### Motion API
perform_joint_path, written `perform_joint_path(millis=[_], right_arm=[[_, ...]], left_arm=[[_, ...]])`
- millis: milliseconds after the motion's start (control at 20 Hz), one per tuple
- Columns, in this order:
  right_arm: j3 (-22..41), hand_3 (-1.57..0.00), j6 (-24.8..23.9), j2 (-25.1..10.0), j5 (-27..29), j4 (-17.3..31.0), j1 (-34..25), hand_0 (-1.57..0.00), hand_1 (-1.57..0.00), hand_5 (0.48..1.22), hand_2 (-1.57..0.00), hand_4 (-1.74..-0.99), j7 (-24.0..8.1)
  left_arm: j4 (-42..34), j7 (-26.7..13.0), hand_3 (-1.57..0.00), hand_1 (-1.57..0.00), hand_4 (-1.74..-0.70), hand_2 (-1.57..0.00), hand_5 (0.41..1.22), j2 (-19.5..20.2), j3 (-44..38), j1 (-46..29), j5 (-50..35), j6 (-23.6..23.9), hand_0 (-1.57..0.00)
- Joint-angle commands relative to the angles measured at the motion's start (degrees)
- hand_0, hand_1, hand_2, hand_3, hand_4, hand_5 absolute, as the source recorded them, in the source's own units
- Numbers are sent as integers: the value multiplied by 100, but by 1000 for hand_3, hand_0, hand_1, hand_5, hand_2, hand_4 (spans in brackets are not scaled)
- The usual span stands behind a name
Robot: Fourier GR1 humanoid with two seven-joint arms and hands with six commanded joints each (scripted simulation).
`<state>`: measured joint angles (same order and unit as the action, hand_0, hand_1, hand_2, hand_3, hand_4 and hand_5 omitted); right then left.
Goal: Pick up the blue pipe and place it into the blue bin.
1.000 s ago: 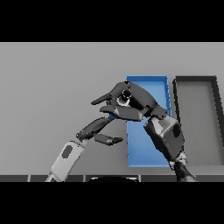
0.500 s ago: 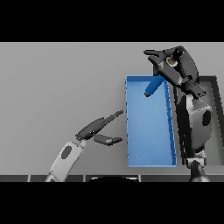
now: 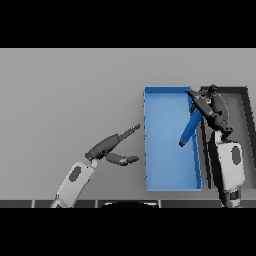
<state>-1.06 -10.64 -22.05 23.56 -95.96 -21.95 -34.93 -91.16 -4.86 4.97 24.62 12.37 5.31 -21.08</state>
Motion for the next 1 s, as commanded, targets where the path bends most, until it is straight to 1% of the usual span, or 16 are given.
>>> perform_joint_path(millis=[0, 50, 150, 200, 250, 300, 350, 400, 450, 500, 550, 600, 650, 700, 800, 950], right_arm=[[225, -1571, -344, -160, 115, 62, 134, -1571, -1571, 1221, -1571, -1499, 0], [448, -1571, -516, -376, 292, -28, 396, -1571, -1571, 1221, -1571, -1499, -1], [948, -1025, -1086, -925, 830, -59, 658, -1571, -1571, 1221, -1571, -1586, 0], [1228, -820, -1298, -1168, 1122, -69, 716, -1571, -1571, 1221, -1571, -1617, 0], [1523, -681, -1463, -1391, 1289, -72, 773, -1571, -1571, 1221, -1571, -1642, 0], [1832, -617, -1670, -1599, 1484, 4, 733, -1571, -1571, 1221, -1571, -1662, 0], [2082, -808, -1873, -1804, 1705, 81, 742, -1571, -1571, 1199, -1571, -1617, -1], [2202, -960, -2026, -1790, 1726, 85, 743, -1571, -1514, 1188, -1454, -1573, 120], [2399, -768, -2177, -1930, 2128, 281, 727, -1257, -1211, 1176, -1163, -1515, -1], [2562, -614, -2275, -2015, 2463, 375, 705, -1005, -968, 1146, -930, -1451, -1], [2731, -491, -2369, -2108, 2751, 417, 650, -804, -775, 1114, -744, -1385, -1], [2846, -393, -2335, -2214, 3032, 522, 549, -643, -619, 1135, -595, -1334, 0], [2955, -314, -2175, -2275, 3080, 490, 529, -514, -495, 1152, -476, -1296, 8], [3177, -251, -2086, -2412, 3198, 517, 376, -411, -396, 1108, -380, -1264, 3], [3571, -160, -1937, -2662, 3068, 575, 170, -263, -253, 1013, -243, -1202, -2], [3805, -82, -1847, -2751, 2915, 593, 68, -134, -129, 914, -124, -1150, -2]], left_arm=[[-89, -40, 1, 1, -874, 1, 479, -30, 3, -14, -56, 5, 1], [-80, -97, 1, 1, -877, 1, 479, -50, 41, -20, -26, 16, 1], [-111, -90, 1, 1, -880, 1, 475, -22, 58, -26, 0, 15, 1], [-82, -117, 1, 1, -881, 1, 476, -14, 44, 12, 2, 10, 1], [-98, -168, 1, 1, -883, 1, 479, -42, 50, 14, -17, 18, 1], [-66, -172, 1, 1, -885, 1, 481, -29, 33, 44, -36, -10, 1], [-83, -187, 1, 1, -886, 1, 483, -23, 27, 42, -54, -18, 1], [-54, -169, 1, 1, -885, 1, 486, -26, 41, 16, -34, -14, 1], [-68, -133, 1, 1, -883, 1, 490, 14, 41, 17, 9, -8, 1], [-72, -163, 1, 1, -882, 1, 493, -6, 36, 41, 1, 2, 1], [-34, -139, 1, 1, -880, 1, 495, -6, 23, 60, 19, 15, 1], [-40, -119, 1, 1, -880, 1, 497, 9, 6, 70, 6, 7, 1], [-45, -89, 1, 1, -881, 1, 497, 8, 1, 57, -9, 4, 1], [-1, -129, 1, 1, -881, 1, 496, -8, -17, 86, -32, -3, 1], [49, -146, 1, 1, -879, 1, 493, -34, -15, 120, -28, -3, 1], [56, -89, 1, 1, -878, 1, 488, -40, 2, 76, -19, -3, 1]])
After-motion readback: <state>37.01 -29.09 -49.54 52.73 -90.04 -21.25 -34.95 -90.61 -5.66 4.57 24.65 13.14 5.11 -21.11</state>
